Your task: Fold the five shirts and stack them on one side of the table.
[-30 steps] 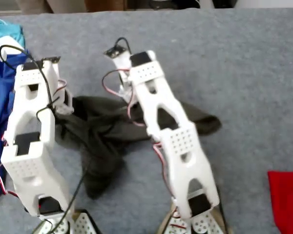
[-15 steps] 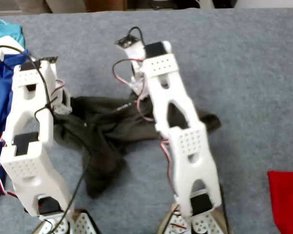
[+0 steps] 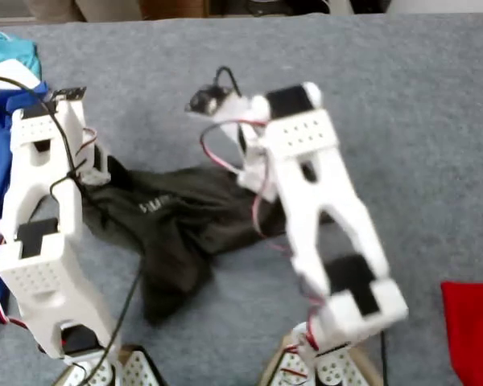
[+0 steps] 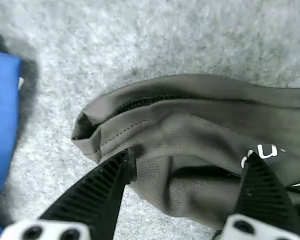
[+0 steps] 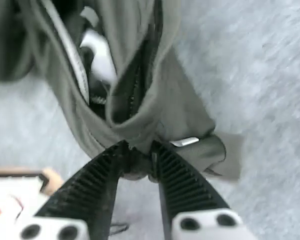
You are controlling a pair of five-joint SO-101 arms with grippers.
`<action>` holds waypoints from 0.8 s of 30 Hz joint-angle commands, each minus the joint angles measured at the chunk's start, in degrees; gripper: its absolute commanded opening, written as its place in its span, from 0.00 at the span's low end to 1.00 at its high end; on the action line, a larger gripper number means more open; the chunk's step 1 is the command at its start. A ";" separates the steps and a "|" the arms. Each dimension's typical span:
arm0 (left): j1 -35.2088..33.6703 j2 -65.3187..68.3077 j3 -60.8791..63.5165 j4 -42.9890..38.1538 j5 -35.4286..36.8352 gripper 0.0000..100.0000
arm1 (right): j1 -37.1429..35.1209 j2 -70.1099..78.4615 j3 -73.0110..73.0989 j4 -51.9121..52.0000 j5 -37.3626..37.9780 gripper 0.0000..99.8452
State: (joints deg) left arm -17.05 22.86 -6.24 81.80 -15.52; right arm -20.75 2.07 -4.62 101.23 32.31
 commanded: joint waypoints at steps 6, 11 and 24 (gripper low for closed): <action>-0.53 -0.22 -2.46 -0.26 -0.62 0.34 | 11.82 -25.01 23.25 -1.58 10.81 0.08; -0.53 -0.22 -2.46 -0.18 -0.62 0.33 | 19.65 -33.54 32.84 -2.73 18.02 0.10; 5.10 -0.75 -15.56 15.12 -0.09 0.33 | 32.84 -45.32 44.62 -4.84 29.36 0.15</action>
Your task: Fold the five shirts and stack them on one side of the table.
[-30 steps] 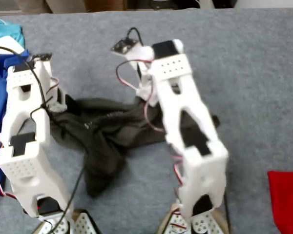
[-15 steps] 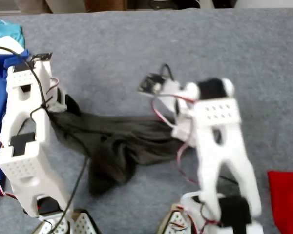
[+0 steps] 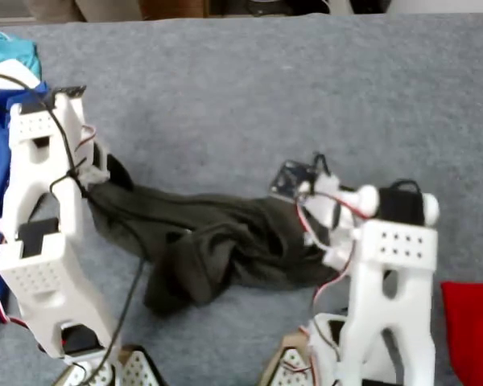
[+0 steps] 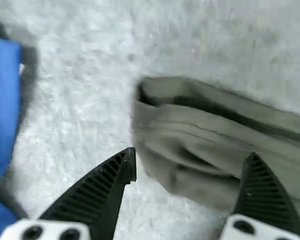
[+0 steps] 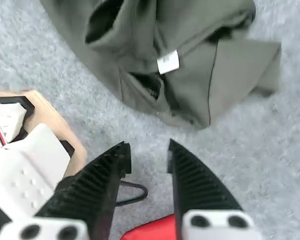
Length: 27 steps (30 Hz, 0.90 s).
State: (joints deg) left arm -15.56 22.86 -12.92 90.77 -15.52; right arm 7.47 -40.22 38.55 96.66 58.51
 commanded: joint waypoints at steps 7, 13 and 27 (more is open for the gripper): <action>20.84 -0.66 -20.31 9.93 8.09 0.33 | 22.90 -7.69 6.46 -0.70 14.15 0.15; 41.76 -0.48 -18.46 9.93 11.78 0.33 | 44.26 -8.13 6.55 -7.30 21.54 0.15; 58.46 -0.66 -13.80 9.93 24.97 0.33 | 72.84 3.74 6.46 -19.60 23.47 0.15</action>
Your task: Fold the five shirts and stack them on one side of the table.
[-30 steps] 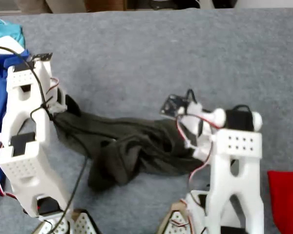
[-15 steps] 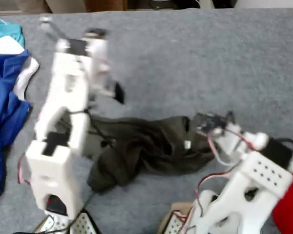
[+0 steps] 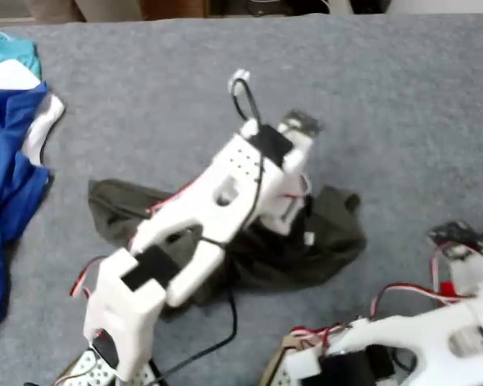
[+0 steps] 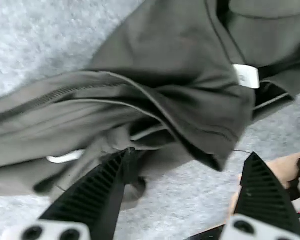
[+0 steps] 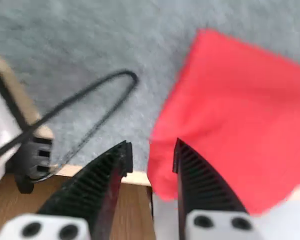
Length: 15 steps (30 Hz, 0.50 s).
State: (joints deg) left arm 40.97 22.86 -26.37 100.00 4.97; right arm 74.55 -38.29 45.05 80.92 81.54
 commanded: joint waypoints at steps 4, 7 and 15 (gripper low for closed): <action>2.81 -0.66 -0.35 0.70 11.08 0.33 | 10.95 6.73 -0.31 -7.12 0.35 0.15; 2.46 -0.31 -1.41 0.70 16.00 0.33 | 12.88 10.15 -0.31 -9.67 0.26 0.15; 2.81 -0.22 -4.40 0.70 24.09 0.32 | 12.97 12.79 -0.40 -10.20 0.26 0.15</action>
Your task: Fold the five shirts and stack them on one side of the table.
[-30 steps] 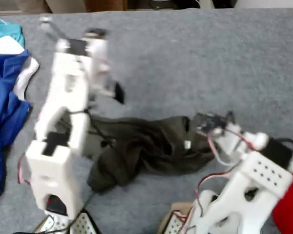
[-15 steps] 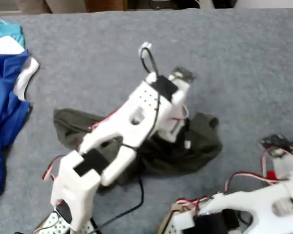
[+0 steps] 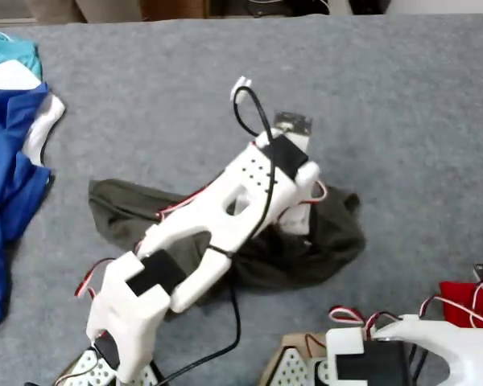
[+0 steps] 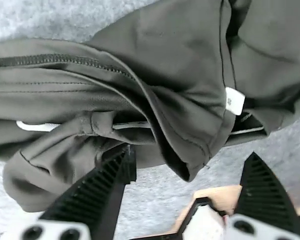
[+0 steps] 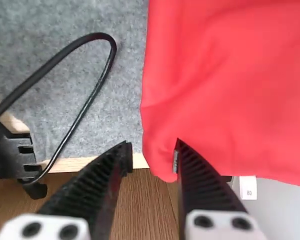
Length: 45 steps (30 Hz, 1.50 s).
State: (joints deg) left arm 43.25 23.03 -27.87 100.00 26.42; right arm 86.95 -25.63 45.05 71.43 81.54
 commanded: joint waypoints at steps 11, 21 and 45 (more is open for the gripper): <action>3.25 -0.31 -0.44 0.70 9.23 0.20 | 0.31 0.22 -2.24 -0.44 0.18 0.15; 9.49 -0.31 -0.26 -1.05 9.32 0.20 | 0.84 0.31 -2.24 -0.70 0.18 0.15; 6.51 -0.31 9.41 -14.24 9.05 0.14 | 0.31 0.48 -2.15 -0.70 0.18 0.15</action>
State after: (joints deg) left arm 49.67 23.03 -18.73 88.40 35.38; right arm 86.86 -25.54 45.05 71.43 81.54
